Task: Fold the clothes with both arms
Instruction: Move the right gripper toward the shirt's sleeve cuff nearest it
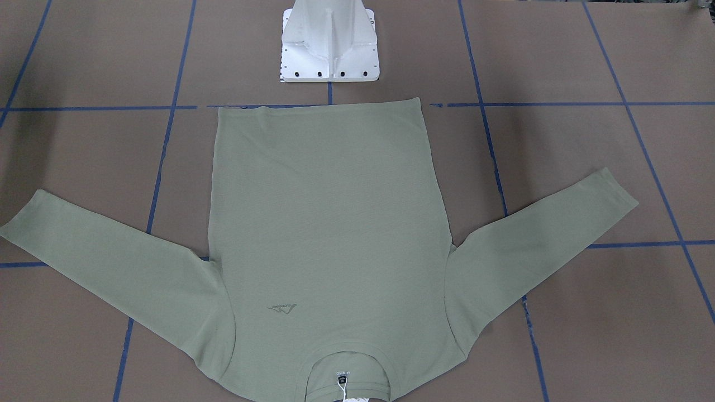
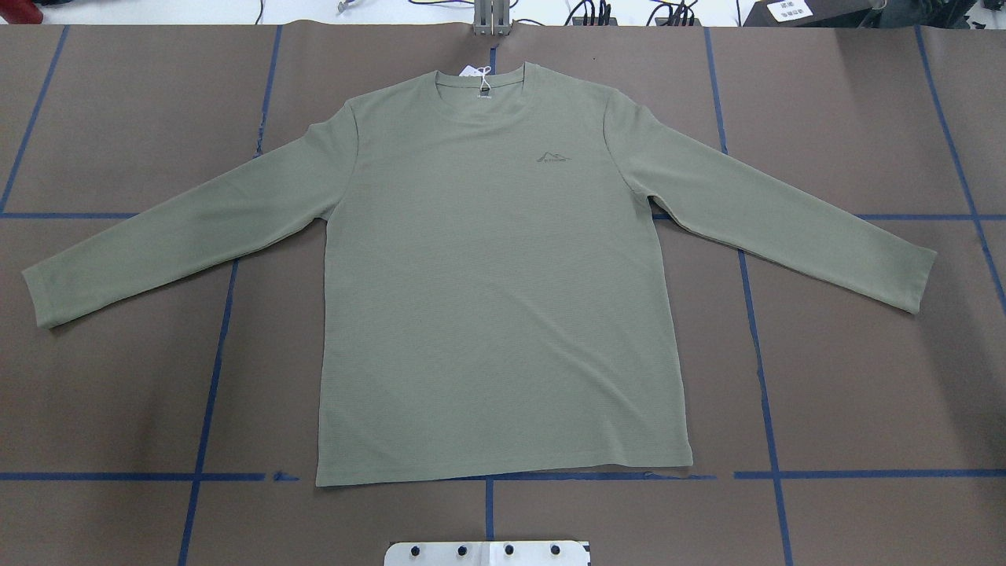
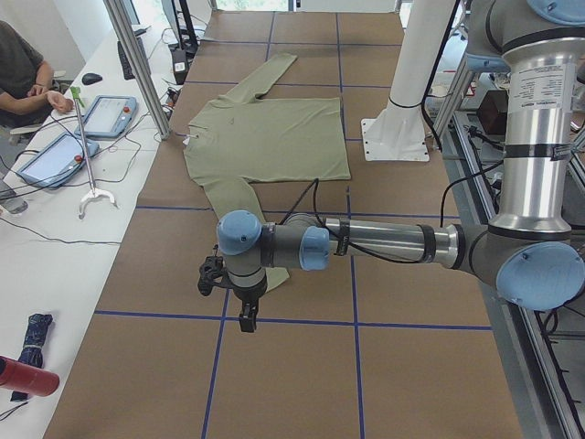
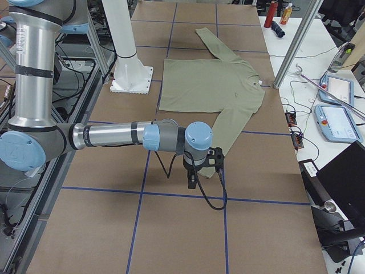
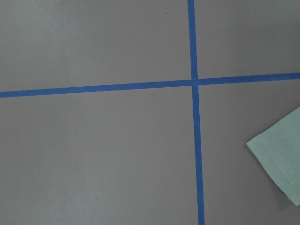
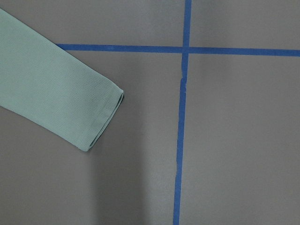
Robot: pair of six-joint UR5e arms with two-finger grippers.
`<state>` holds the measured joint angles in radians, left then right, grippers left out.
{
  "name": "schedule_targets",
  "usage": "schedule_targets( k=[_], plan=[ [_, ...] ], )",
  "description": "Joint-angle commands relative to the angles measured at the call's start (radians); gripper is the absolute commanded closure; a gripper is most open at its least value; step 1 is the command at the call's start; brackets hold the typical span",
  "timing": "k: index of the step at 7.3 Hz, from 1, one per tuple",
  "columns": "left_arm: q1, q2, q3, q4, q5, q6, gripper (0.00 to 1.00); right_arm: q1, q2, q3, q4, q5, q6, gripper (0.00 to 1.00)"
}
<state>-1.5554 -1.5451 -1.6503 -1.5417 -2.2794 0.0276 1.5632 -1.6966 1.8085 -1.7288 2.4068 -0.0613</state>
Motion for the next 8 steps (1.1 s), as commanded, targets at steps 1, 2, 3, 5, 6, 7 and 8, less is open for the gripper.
schedule_targets(
  k=[1,2,3,5,6,7,8],
  plan=[
    [0.0,0.0,-0.005,-0.002,-0.002,0.002,0.0,0.0,0.017,0.003,0.0,0.002,0.011,0.0],
    [0.0,-0.001,-0.017,-0.002,-0.002,0.003,0.0,-0.003,0.023,0.002,0.0,0.002,0.014,0.0],
    [0.004,-0.021,-0.04,-0.002,0.006,0.003,0.0,-0.009,0.056,0.0,0.0,0.002,0.012,0.0],
    [0.012,-0.082,-0.06,-0.002,0.001,0.0,0.0,-0.034,0.107,-0.011,0.029,0.006,0.053,0.0],
    [0.027,-0.114,-0.048,-0.024,0.006,0.002,0.0,-0.09,0.106,-0.02,0.032,0.003,0.081,0.0],
    [0.028,-0.09,-0.057,-0.096,-0.003,-0.001,0.0,-0.141,0.113,-0.05,0.087,-0.008,0.115,0.0],
    [0.028,-0.063,-0.046,-0.177,-0.014,0.0,0.0,-0.165,0.094,-0.098,0.265,-0.008,0.171,0.0]
  ],
)
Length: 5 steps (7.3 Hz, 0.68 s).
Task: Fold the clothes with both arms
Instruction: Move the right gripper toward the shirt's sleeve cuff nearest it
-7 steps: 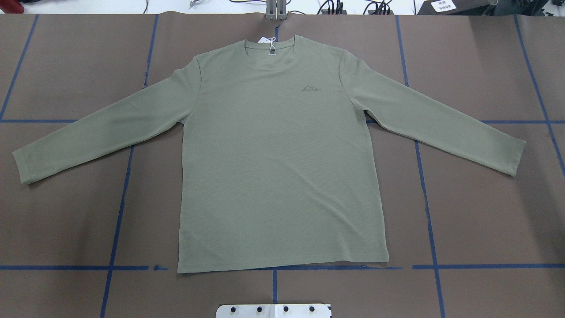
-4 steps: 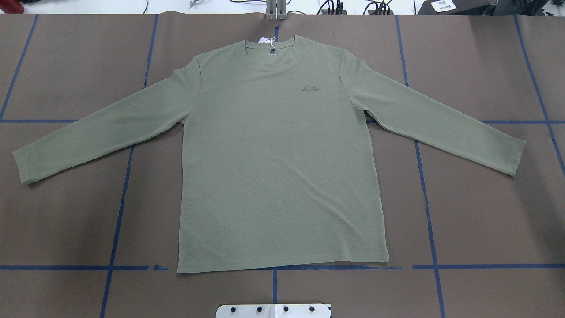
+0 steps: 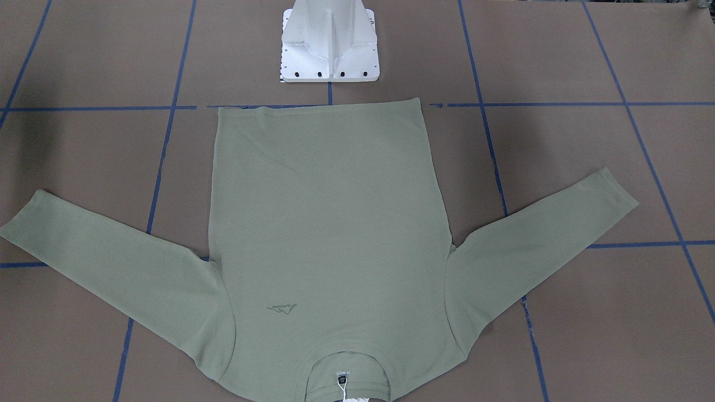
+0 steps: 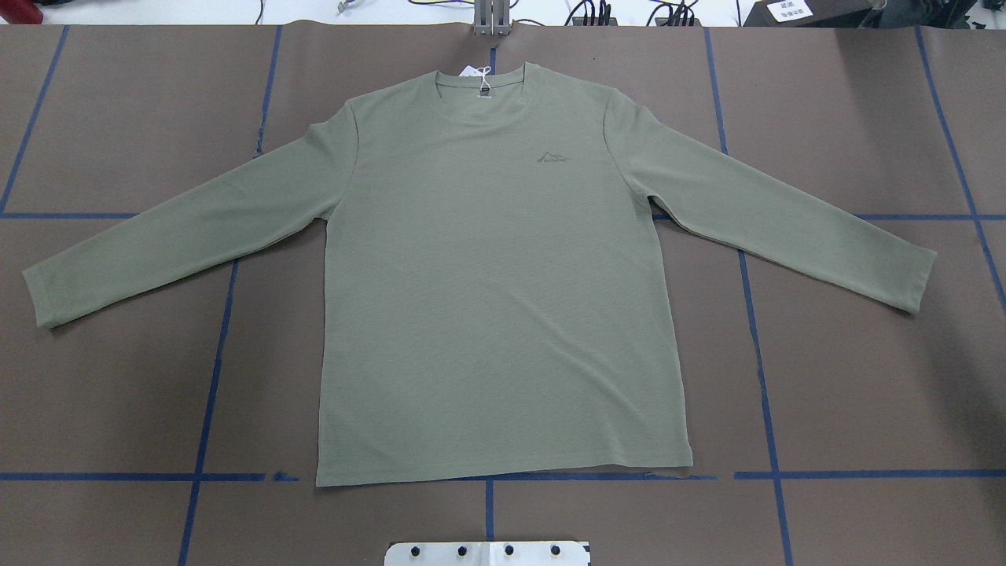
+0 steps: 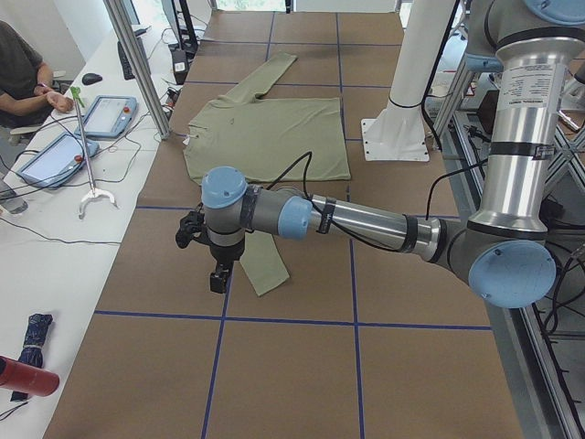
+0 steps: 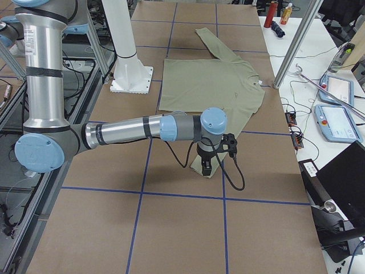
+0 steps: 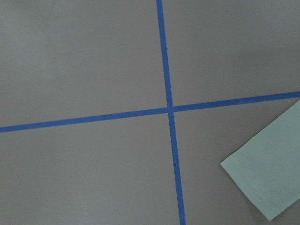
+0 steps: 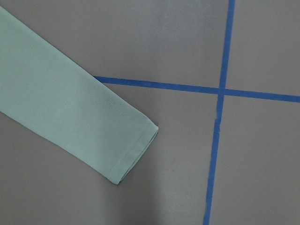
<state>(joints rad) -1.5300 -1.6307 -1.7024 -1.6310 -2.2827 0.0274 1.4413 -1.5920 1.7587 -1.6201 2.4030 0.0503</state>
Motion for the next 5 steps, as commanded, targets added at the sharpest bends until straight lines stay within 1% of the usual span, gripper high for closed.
schedule_targets(
  k=[1,3,4,5],
  plan=[
    [0.004,0.022,0.01,-0.163,-0.009,0.0,0.0,-0.053,-0.011,-0.111,0.325,-0.002,0.182,0.0],
    [0.033,0.022,0.021,-0.182,-0.008,-0.009,0.0,-0.096,-0.008,-0.265,0.597,-0.027,0.2,0.0],
    [0.033,0.023,0.024,-0.184,-0.006,-0.006,0.0,-0.143,-0.005,-0.297,0.665,-0.091,0.27,0.0],
    [0.033,0.028,0.024,-0.185,-0.014,-0.007,0.0,-0.204,0.003,-0.297,0.67,-0.129,0.38,0.0]
  ],
)
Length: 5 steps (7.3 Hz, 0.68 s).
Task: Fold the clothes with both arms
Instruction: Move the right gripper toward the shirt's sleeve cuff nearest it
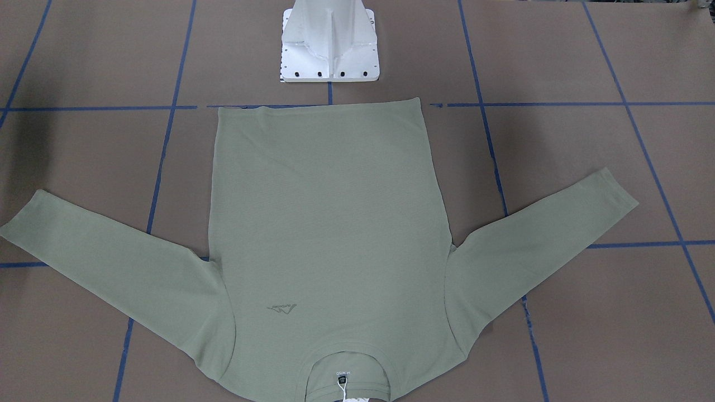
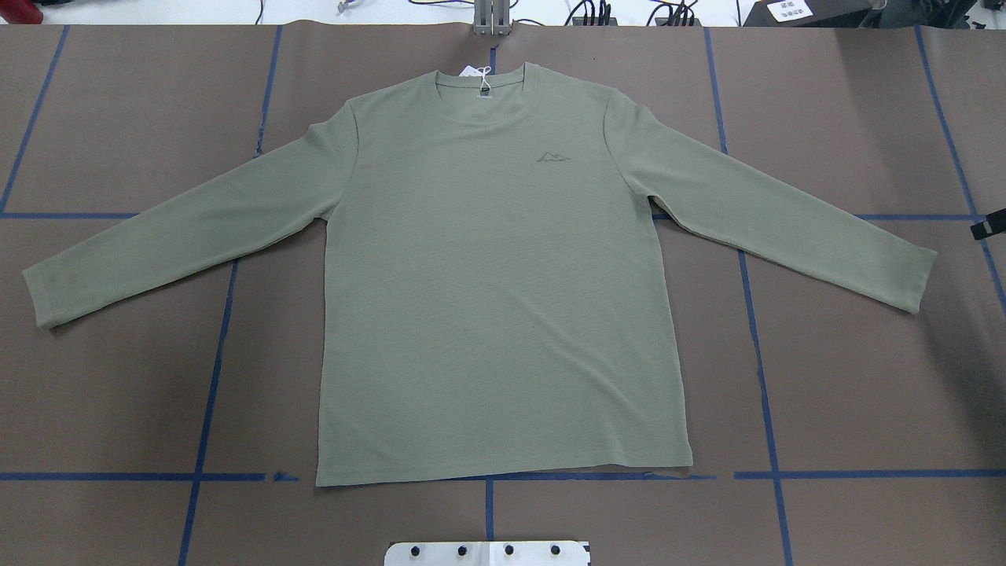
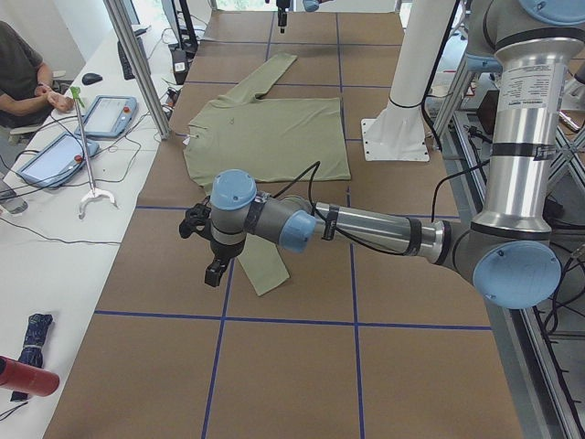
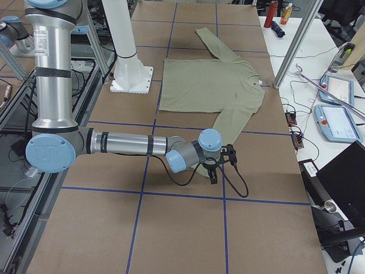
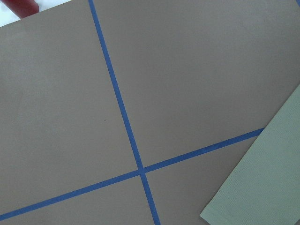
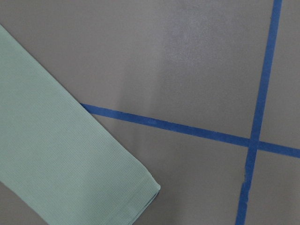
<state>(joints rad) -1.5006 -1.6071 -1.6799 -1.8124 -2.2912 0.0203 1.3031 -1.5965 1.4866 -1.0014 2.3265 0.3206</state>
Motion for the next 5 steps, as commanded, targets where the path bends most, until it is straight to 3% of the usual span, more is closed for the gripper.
schedule_targets(
  k=[1,5],
  plan=[
    [0.003,0.004,0.003,-0.004,-0.005,-0.009,0.0,-0.102,0.012,-0.022,0.069,-0.08,0.133,0.0],
    [0.003,0.006,0.002,-0.004,-0.004,-0.007,0.0,-0.194,0.012,-0.025,0.07,-0.084,0.147,0.0]
  ],
)
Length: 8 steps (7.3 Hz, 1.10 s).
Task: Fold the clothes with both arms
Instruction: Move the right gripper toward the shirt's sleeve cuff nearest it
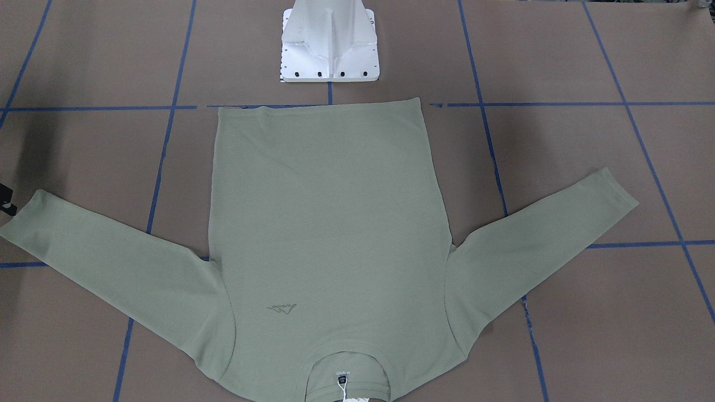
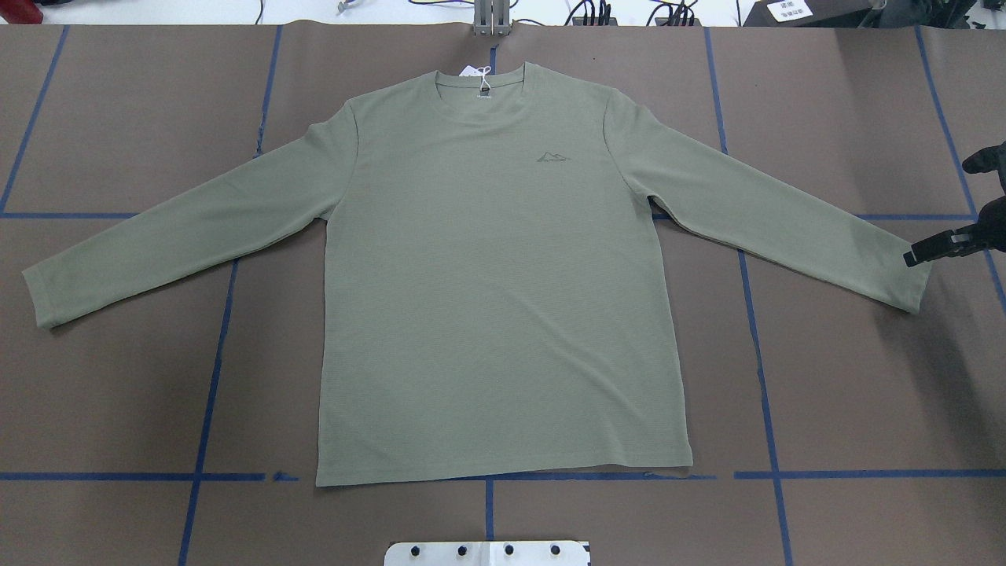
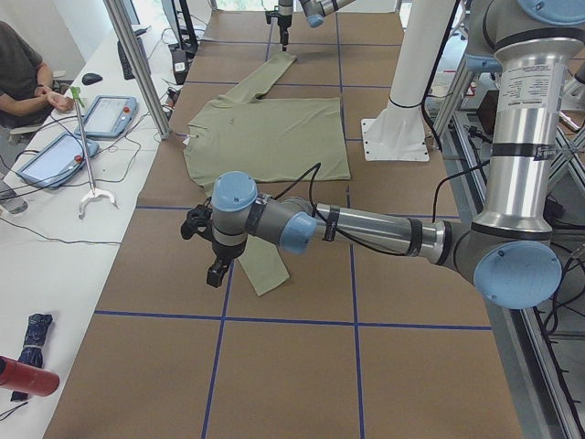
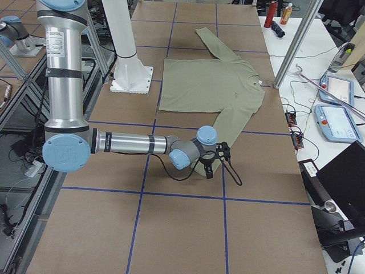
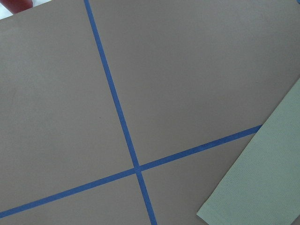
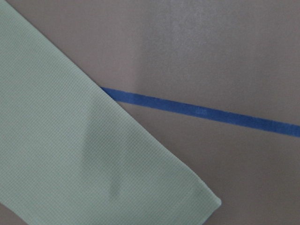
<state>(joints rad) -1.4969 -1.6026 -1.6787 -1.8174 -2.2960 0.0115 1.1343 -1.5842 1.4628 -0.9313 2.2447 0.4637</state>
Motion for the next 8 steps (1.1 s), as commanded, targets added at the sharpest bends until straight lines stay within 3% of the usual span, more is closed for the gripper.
schedule_targets(
  k=[1,8],
  plan=[
    [0.0,0.001,0.001,0.0,0.001,0.004,0.0,-0.04,0.001,-0.015,-0.001,-0.003,0.004,0.0],
    [0.0,0.001,-0.009,0.0,0.0,0.001,0.0,-0.048,0.01,-0.065,-0.001,-0.002,0.003,0.03]
  ],
)
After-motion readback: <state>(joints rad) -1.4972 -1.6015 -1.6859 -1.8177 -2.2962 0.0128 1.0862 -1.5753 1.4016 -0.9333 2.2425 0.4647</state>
